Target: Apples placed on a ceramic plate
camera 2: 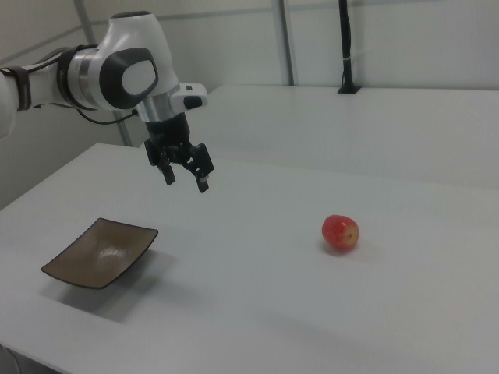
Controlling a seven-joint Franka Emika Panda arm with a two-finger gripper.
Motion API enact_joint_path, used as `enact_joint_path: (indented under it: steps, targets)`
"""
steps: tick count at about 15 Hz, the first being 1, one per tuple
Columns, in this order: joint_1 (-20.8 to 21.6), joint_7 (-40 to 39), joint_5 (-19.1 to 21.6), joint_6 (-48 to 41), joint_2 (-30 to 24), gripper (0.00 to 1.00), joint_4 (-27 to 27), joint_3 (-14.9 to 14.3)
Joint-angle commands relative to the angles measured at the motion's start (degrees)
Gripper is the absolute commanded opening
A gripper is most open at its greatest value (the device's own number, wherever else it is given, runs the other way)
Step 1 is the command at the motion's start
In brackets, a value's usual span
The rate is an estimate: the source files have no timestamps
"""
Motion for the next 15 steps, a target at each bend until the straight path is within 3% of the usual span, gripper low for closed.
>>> enact_joint_path:
  steps: [1,9,12,15]
  targets:
    - [1.3,-1.4,0.9,-0.2,-1.5,1.00,-1.2,-1.3]
    - [0.9,-2.5,0.4,0.4,-1.2,1.00,-0.9,-1.3]
    - [-0.1,-7.5,0.1,0.7,-1.0,1.00,-0.9,-1.4]
    - [-2.9,-17.3,-0.8,5.5,0.5,1.00,-0.9,-1.4]
